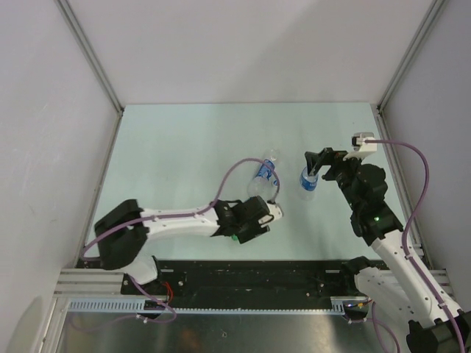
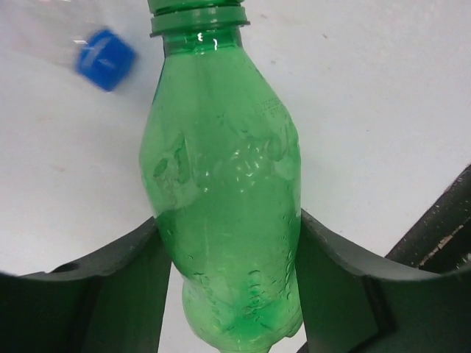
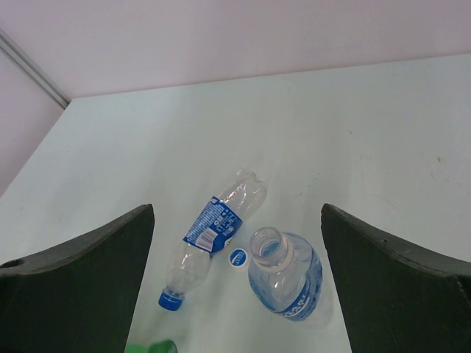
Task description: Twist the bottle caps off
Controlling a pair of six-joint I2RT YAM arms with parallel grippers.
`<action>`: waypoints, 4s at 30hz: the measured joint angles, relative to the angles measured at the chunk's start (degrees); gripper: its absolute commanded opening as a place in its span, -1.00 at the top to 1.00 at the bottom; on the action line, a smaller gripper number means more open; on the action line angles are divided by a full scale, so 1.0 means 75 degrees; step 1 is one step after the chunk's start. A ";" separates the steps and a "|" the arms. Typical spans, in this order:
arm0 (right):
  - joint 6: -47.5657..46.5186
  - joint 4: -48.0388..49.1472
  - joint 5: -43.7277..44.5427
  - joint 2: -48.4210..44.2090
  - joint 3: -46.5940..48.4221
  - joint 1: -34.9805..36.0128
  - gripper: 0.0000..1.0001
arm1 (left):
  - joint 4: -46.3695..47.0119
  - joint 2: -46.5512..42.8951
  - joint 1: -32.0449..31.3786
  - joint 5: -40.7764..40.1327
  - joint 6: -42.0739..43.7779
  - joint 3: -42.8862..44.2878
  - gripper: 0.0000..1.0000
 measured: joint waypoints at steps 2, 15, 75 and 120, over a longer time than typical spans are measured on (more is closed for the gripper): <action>0.0058 0.0006 -0.0073 -0.0023 0.0000 -0.0006 -0.99 | 0.0015 -0.0568 0.0254 0.0187 -0.0079 -0.0082 0.00; 0.1011 0.0478 -0.1309 0.0353 0.0265 -0.0032 -0.99 | 0.0915 -0.4348 0.3162 0.3351 -0.0944 -0.0746 -0.13; 0.3733 0.2267 -0.2978 0.3783 0.1909 0.3212 0.99 | 0.1172 -0.5971 0.4366 0.6097 -0.1874 -0.1539 0.32; 0.3261 0.6735 -0.7866 0.2929 0.2087 0.2812 1.00 | 0.4016 -0.6344 0.4351 1.0212 -0.4255 -0.0871 1.00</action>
